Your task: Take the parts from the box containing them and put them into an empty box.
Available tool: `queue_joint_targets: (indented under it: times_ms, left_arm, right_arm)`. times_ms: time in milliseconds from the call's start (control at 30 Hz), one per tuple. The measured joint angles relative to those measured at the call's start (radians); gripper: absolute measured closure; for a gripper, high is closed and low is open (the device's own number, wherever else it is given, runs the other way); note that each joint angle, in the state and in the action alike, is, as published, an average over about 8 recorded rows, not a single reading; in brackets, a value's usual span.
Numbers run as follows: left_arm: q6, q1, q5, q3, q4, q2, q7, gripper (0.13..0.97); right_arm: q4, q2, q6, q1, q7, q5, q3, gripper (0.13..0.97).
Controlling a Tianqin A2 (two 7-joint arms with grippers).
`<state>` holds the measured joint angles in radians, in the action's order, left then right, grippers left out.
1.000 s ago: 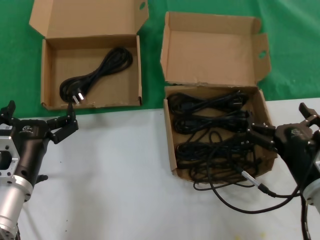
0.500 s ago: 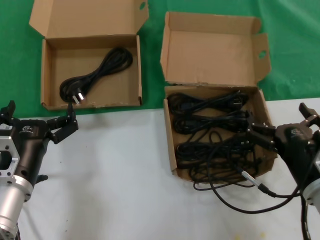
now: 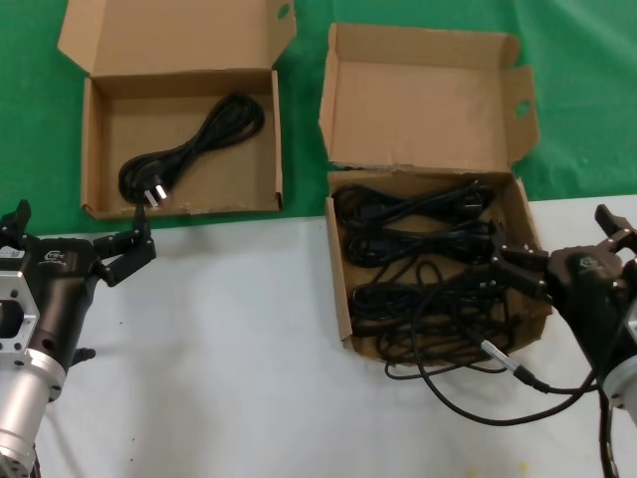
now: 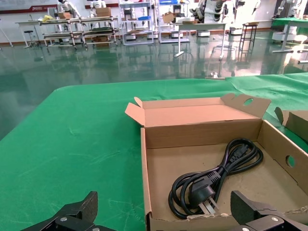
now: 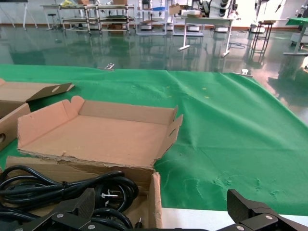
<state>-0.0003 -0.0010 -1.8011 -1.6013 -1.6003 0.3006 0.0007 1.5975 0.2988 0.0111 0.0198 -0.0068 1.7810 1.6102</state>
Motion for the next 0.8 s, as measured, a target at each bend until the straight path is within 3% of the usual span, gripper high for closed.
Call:
queue_joint_targets:
  times_ms: [800]
  left_arm:
    - [0.0, 0.0, 0.0, 0.0, 0.0, 0.0, 0.0, 0.132]
  right_arm:
    - [0.0, 0.0, 0.0, 0.0, 0.0, 0.0, 0.0, 0.129]
